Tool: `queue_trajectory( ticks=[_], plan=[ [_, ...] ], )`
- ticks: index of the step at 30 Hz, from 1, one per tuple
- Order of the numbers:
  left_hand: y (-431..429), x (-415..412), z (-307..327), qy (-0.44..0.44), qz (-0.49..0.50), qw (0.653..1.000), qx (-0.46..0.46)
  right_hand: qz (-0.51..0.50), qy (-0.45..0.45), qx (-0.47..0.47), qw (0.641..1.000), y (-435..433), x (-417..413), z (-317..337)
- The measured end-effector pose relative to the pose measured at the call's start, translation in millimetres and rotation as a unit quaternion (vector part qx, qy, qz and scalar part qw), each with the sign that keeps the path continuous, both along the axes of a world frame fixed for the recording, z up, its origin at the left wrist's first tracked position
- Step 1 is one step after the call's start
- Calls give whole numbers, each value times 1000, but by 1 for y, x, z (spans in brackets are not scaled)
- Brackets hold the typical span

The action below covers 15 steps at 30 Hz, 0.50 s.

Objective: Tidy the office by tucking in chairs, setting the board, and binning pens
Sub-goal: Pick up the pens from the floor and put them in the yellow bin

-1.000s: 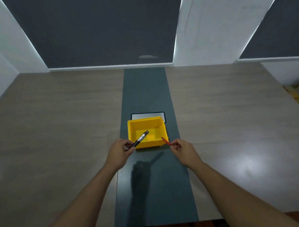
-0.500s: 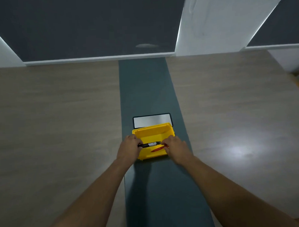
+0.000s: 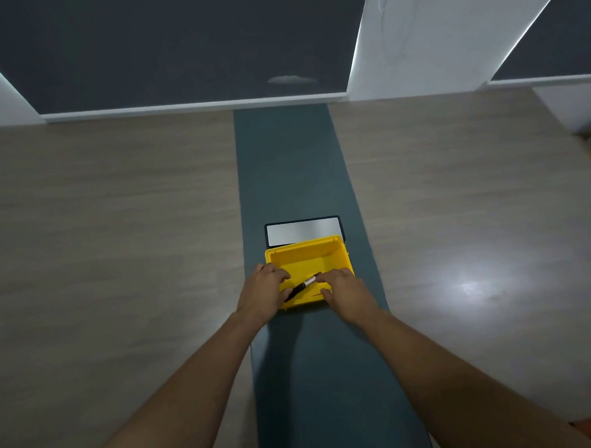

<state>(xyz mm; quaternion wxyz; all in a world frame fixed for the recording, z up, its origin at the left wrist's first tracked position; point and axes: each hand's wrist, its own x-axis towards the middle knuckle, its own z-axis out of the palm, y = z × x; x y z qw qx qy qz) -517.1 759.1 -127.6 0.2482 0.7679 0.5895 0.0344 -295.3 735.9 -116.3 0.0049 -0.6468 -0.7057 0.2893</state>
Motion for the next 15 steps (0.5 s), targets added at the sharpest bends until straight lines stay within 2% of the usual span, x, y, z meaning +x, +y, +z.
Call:
queue_trajectory(
  ticks=[7, 15],
  plan=[
    [-41, -4, 22, -40, 24, 998, 47, -34, 18, 28, 999, -42, 28, 24],
    [-130, 13, 51, -86, 38, 993, 70, -30, 27, 66, 997, -128, 59, 45]
  ],
)
